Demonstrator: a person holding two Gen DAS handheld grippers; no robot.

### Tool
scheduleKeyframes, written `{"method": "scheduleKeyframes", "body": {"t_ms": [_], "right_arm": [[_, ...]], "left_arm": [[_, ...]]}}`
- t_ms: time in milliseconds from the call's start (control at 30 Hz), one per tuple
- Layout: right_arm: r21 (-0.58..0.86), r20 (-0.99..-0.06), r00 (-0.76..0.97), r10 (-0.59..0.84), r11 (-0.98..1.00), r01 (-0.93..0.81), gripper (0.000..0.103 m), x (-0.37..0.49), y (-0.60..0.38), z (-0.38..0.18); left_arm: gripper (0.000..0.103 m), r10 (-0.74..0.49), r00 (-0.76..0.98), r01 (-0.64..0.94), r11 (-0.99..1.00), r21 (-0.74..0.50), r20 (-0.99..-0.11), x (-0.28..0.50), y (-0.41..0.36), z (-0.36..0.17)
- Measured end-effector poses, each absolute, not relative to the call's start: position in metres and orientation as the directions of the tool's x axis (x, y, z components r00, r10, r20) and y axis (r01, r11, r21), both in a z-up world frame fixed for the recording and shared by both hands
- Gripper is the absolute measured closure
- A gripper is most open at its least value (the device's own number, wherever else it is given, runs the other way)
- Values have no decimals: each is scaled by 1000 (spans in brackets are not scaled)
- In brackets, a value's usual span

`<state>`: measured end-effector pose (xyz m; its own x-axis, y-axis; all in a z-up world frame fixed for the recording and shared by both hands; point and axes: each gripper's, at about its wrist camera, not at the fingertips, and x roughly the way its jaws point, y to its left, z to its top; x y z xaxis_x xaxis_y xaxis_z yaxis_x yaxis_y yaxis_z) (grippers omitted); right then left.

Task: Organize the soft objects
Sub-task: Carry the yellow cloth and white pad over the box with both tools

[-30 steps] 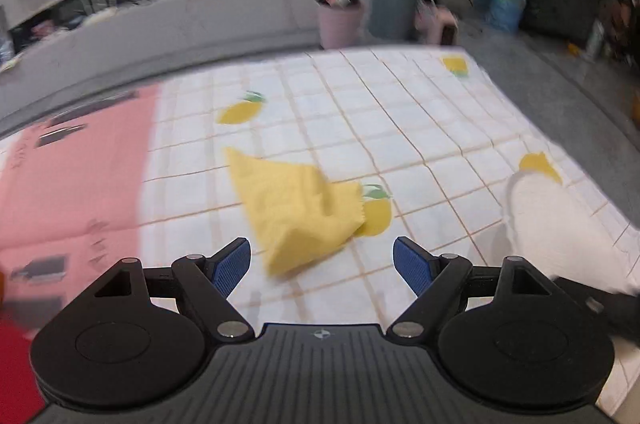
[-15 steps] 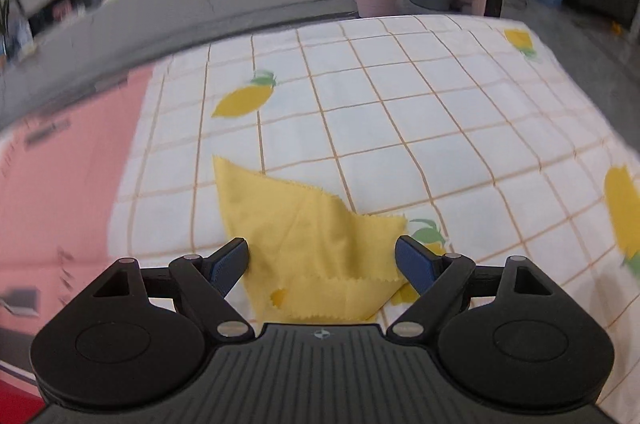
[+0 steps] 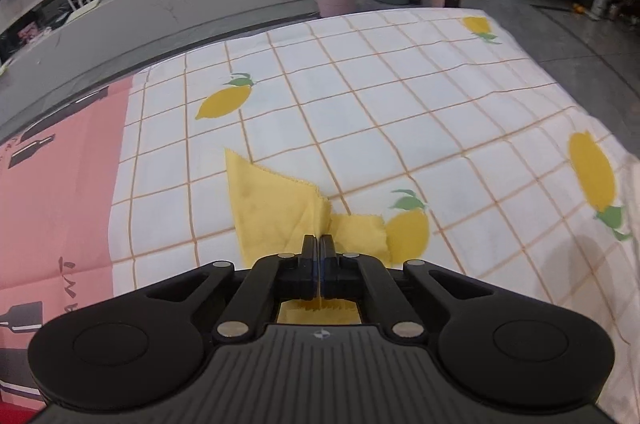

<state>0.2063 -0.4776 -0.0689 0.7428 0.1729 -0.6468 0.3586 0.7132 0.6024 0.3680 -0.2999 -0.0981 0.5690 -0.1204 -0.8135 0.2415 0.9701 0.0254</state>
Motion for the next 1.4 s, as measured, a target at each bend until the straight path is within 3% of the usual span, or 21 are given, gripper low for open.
{"method": "scheduleKeyframes", "body": {"t_ms": [267,467,567,633,800,1000,1167,1400], "right_arm": [[606,-621,765,172,724,329,81,194,-481,-58],[636,-570,781,254,738,224,81,170,-469,-39],[596,-572,773,275,787,160,81,160,-449,-20],[510,-577,787,218,849,138,81,148,-428,0],[405,-537,813,225,914,15,81,118,-364,46],[321,-470,820,328,928,-188,79,102,-257,88],[290,-481,750,455,889,-354,79,108,-171,95],[281,-552,635,541,837,-469,79,129,-90,75]], "left_arm": [[102,-198,599,289,957,-21,-776,339,-279,-44],[102,-252,640,325,945,-42,-726,301,-241,18],[102,-269,681,324,945,-49,-681,275,-204,56],[102,-256,710,318,948,-26,-656,252,-175,79],[102,-185,781,285,955,77,-597,193,-99,109],[102,-58,825,136,986,98,-562,152,-17,91],[102,-146,745,-7,974,-226,-651,152,52,52],[102,-125,688,-139,944,-300,-715,167,107,-21]]}}
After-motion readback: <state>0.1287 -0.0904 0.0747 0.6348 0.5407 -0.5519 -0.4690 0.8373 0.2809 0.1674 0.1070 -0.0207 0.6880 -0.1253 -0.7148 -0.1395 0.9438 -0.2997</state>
